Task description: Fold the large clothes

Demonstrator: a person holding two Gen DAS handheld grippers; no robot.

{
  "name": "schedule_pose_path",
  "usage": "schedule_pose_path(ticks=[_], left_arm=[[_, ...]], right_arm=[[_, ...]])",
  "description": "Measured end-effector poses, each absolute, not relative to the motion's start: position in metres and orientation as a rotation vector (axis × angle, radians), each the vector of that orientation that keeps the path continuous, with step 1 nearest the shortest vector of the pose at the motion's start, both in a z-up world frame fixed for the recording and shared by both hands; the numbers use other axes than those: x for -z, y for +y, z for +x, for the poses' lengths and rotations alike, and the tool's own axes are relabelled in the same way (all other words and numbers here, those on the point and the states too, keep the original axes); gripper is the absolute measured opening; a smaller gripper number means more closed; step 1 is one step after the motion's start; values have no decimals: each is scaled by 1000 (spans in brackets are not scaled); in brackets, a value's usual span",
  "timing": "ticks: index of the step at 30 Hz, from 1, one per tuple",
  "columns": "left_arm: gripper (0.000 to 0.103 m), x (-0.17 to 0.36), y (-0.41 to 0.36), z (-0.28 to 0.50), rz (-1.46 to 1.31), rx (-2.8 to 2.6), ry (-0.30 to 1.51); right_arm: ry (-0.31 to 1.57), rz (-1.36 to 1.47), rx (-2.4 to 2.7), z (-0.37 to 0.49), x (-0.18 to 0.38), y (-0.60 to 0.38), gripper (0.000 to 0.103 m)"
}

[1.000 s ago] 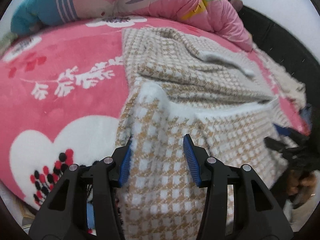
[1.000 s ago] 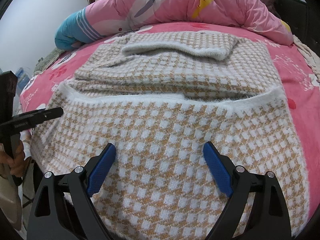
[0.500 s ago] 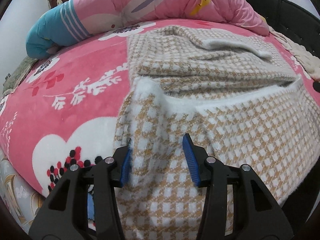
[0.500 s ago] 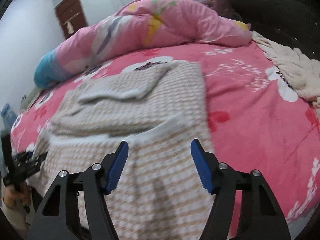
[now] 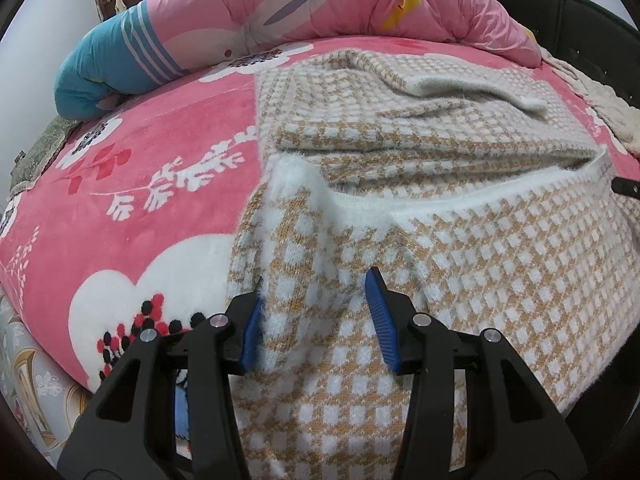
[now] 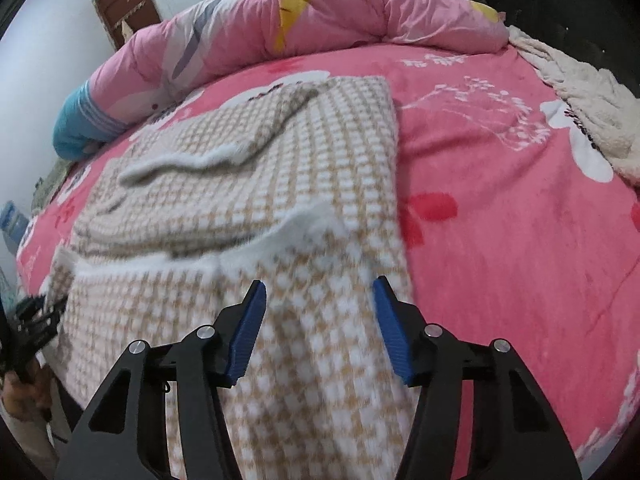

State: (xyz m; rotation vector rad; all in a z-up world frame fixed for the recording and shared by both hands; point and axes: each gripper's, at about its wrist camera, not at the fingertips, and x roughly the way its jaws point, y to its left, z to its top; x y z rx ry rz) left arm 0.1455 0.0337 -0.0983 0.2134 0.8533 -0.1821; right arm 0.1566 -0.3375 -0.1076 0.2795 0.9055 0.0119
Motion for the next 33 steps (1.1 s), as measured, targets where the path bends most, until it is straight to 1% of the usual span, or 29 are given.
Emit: schedule_pose_path(ticks=[6, 14, 17, 23, 33], left_arm=[[45, 99, 33, 145, 212, 181, 854], [44, 98, 33, 146, 212, 181, 855], [44, 98, 34, 146, 213, 181, 855], [44, 98, 34, 146, 215, 180, 855], [45, 98, 34, 147, 216, 182, 855]], right_arm=[[934, 316, -75, 144, 103, -336, 50], [934, 393, -85, 163, 109, -347, 50], [951, 410, -91, 166, 114, -348, 47], [969, 392, -88, 157, 115, -344, 44], [979, 325, -55, 157, 116, -334, 43]])
